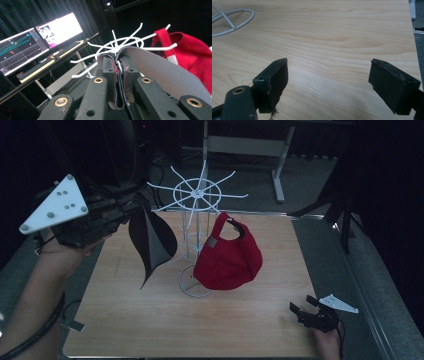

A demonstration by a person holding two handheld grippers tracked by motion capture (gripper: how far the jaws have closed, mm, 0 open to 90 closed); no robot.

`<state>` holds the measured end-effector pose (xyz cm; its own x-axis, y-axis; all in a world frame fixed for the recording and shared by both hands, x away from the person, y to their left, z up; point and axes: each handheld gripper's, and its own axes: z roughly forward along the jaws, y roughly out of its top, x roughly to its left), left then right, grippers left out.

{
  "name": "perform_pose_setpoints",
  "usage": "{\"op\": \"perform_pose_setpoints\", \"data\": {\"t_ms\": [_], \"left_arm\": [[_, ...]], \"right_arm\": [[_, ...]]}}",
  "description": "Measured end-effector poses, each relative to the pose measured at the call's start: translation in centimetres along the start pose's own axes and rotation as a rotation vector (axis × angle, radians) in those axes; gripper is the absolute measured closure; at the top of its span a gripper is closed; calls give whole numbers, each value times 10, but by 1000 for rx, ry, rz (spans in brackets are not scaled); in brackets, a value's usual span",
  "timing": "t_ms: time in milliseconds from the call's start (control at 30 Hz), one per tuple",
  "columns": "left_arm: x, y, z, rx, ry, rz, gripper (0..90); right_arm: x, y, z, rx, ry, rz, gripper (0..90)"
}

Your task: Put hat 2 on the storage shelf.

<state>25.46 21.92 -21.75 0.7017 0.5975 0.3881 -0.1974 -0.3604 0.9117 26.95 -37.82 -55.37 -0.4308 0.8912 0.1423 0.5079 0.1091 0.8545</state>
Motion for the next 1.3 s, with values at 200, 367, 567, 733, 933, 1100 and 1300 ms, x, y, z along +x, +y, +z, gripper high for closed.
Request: {"op": "perform_pose_setpoints", "data": {"t_ms": [200, 367, 567, 733, 933, 1100, 1300], "left_arm": [[-4, 6, 8, -23, -37, -3, 845], [-10, 4, 15, -31, -86, -16, 845], [-21, -3, 24, 3, -139, -10, 844], [-27, -14, 26, 30, -167, -13, 843], [-32, -24, 27, 34, -171, -22, 841], [-32, -32, 27, 29, -171, -50, 839], [-32, -35, 27, 36, -174, -62, 807]], "right_arm": [[0, 0, 0, 2, -3, 6, 158], [-1, 0, 0, 5, -3, 7, 158], [0, 0, 1, 12, -4, 6, 158], [-1, 0, 1, 13, -5, 9, 158], [0, 0, 1, 14, -7, 7, 158], [0, 0, 1, 15, -7, 5, 158], [0, 0, 1, 17, -7, 4, 158]]}}
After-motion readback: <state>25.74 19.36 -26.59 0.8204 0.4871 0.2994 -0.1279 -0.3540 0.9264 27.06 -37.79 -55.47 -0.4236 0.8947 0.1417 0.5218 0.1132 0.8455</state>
